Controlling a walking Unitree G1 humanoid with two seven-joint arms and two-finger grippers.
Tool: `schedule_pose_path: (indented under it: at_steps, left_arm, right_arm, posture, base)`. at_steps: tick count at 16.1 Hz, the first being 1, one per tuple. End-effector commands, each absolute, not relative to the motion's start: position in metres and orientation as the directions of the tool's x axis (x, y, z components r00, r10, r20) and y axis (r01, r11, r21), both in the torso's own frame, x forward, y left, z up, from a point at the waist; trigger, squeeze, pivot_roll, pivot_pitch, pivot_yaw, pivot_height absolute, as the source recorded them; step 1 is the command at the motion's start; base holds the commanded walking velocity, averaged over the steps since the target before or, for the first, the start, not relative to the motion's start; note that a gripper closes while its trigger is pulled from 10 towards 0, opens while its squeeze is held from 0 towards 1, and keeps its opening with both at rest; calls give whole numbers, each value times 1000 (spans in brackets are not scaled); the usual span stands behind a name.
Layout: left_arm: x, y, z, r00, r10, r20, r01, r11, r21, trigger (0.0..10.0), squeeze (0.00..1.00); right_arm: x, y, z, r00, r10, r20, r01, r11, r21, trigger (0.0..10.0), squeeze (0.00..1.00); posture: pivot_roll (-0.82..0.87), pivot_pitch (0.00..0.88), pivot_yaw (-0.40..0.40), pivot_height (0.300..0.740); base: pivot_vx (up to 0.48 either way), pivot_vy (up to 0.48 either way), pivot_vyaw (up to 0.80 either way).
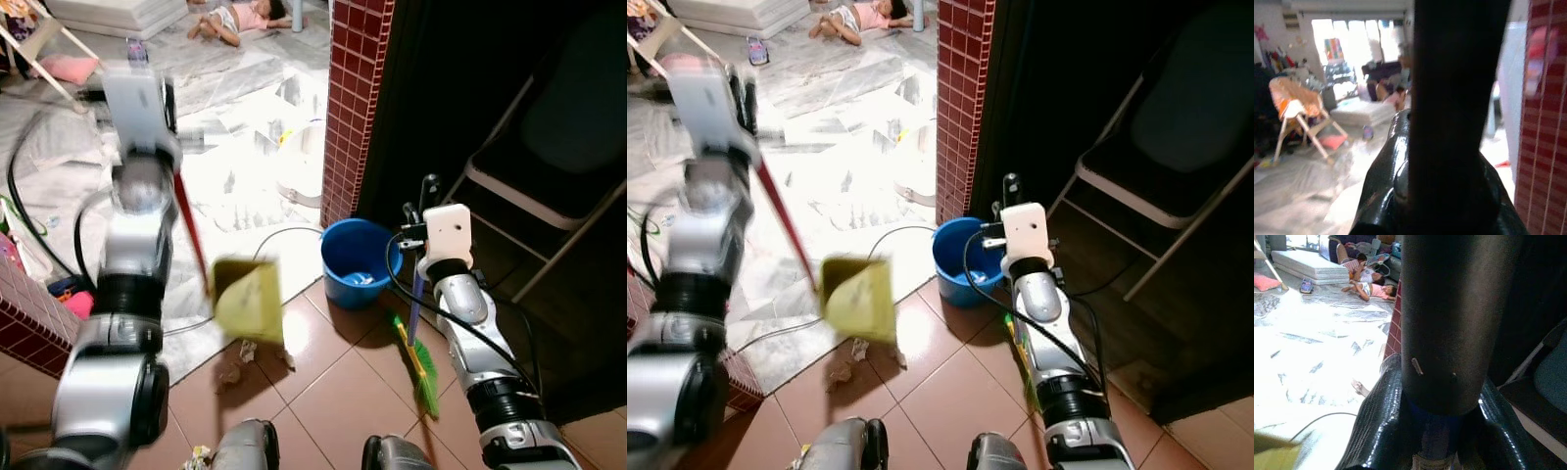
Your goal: Sweep floor
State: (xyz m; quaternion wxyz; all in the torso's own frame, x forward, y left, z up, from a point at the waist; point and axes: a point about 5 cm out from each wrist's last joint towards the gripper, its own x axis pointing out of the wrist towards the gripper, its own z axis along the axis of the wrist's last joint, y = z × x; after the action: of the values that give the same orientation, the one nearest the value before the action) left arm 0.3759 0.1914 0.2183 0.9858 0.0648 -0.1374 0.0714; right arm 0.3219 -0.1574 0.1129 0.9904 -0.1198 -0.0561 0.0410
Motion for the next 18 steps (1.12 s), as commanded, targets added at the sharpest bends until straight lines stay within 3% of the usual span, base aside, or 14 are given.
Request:
schedule_pose_path:
  at_steps: [1,4,6,9,11,13,15,18]
  left_arm:
    - [373,186,236,926,127,356,-185,974,133,10000,0]
    - [360,192,210,935,191,299,-225,971,84,10000,0]
    - [349,183,185,970,119,210,-131,990,44,10000,0]
    - [338,186,164,970,126,209,-158,976,147,10000,0]
    - [333,191,155,969,154,192,-181,975,132,10000,0]
    - [320,190,145,979,106,175,-114,993,31,10000,0]
    - [314,188,148,985,57,166,-71,994,82,10000,0]
    - [308,195,152,987,97,131,-109,990,87,10000,0]
  right_arm:
    - [322,-154,117,984,120,131,-85,966,-246,10000,0]
    - [320,-148,108,984,140,110,-113,967,-228,10000,0]
    - [322,-142,99,985,158,74,-139,966,-219,10000,0]
    - [328,-134,94,983,177,46,-163,961,-225,10000,0]
    - [329,-131,93,981,192,38,-180,961,-210,10000,0]
    - [330,-125,91,975,219,40,-207,957,-204,10000,0]
    - [332,-111,96,956,289,59,-271,939,-210,10000,0]
    - [333,-102,103,948,305,91,-284,940,-189,10000,0]
  posture:
    - [-15,9,2,740]
    - [-4,0,12,740]
    - [13,0,6,740]
    - [27,0,-1,740]
    - [38,0,-6,740]
    - [57,0,-16,740]
    - [84,0,-13,740]
    - [105,0,12,740]
  base:
    - [0,0,0]
    - [0,0,0]
    - [0,0,0]
    - [0,0,0]
    - [0,0,0]
    - [0,0,0]
    - [0,0,800]
    - [0,0,800]
